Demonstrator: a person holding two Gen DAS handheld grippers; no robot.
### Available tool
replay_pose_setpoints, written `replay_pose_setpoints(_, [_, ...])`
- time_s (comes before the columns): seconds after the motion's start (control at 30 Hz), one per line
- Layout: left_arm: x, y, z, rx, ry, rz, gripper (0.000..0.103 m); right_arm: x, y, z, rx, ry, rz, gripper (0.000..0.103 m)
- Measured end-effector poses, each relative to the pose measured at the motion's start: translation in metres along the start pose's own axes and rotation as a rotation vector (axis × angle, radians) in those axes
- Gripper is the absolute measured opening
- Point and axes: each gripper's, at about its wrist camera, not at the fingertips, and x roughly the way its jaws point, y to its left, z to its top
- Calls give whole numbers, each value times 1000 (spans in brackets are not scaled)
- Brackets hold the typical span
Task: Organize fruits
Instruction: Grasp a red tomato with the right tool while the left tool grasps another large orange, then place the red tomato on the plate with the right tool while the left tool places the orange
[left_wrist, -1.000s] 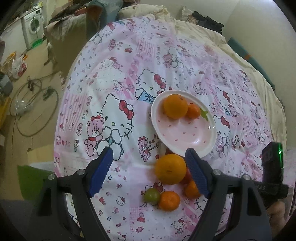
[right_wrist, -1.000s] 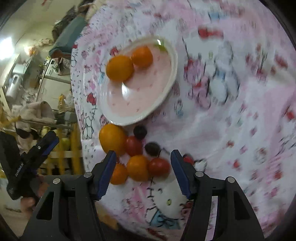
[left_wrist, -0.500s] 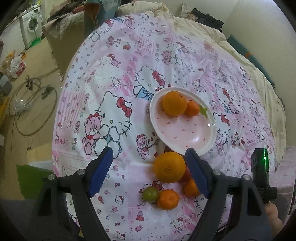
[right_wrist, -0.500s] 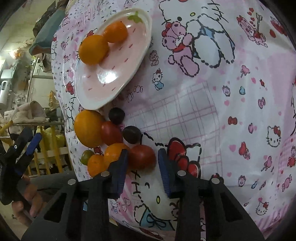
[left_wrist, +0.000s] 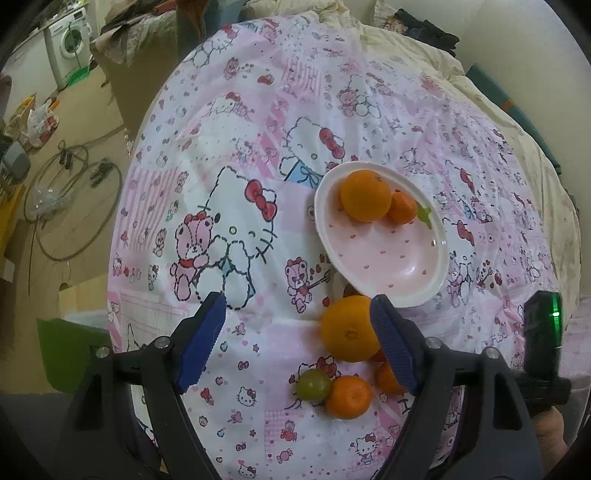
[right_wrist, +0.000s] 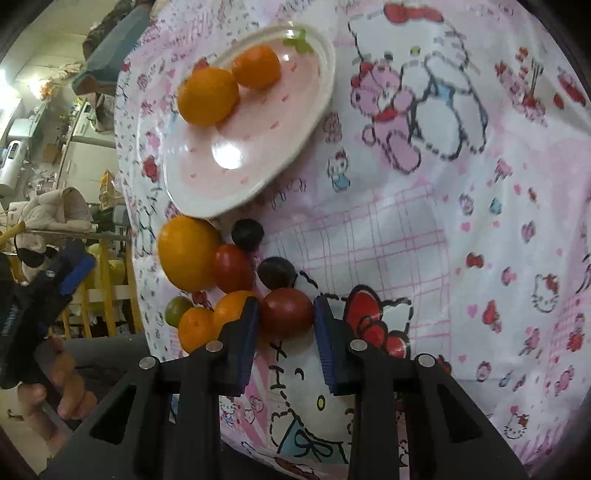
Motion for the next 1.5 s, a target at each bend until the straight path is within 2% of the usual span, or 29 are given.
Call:
replay_pose_setpoints(0.07, [4, 0, -1, -4, 14, 7, 78, -8, 4, 1, -23, -38, -34, 31])
replay_pose_setpoints(0.13, [9, -3, -3, 0, 34, 15, 78, -21, 13, 3, -79, -105, -105, 31])
replay_pose_setpoints(0.3, [27, -20, -9, 31, 97, 16, 78, -42, 15, 9, -65, -189, -82, 31])
replay_pose_setpoints(0.43, [40, -31, -9, 8, 117, -35, 78, -54, 10, 13, -42, -220, -43, 31])
replay_pose_setpoints(0.67, [70, -39, -10, -1, 191, 0, 77, -68, 6, 18, -13, -250, -1, 31])
replay_pose_setpoints(0.8, [80, -42, -10, -2, 216, -18, 77, -72, 2, 21, 3, -258, 12, 31])
replay_pose_setpoints(0.9, [92, -47, -15, 10, 274, -32, 77, -75, 0, 20, 6, -256, 29, 31])
replay_pose_setpoints(0.93, [95, -48, -17, 13, 287, -35, 75, -75, 0, 21, 7, -256, 33, 31])
replay_pose_setpoints(0.97, [97, -50, -19, 20, 298, -39, 65, -75, 0, 21, 8, -255, 36, 31])
replay_pose_setpoints(1.0, [97, -50, -20, 25, 299, -49, 60, -75, 0, 21, 9, -254, 39, 31])
replay_pose_setpoints(1.07, [95, -51, -20, 26, 290, -45, 57, -76, 0, 21, 9, -255, 46, 31])
replay_pose_setpoints(1.23, [86, -56, -23, 88, 258, -3, 55, -78, 2, 21, 1, -260, 40, 31])
replay_pose_setpoints(1.33, [76, -49, -23, 78, 242, -3, 54, -78, 2, 22, 4, -262, 49, 31])
replay_pose_setpoints(1.5, [46, -50, -20, 160, 149, 44, 54, -80, 4, 24, -2, -270, 46, 31])
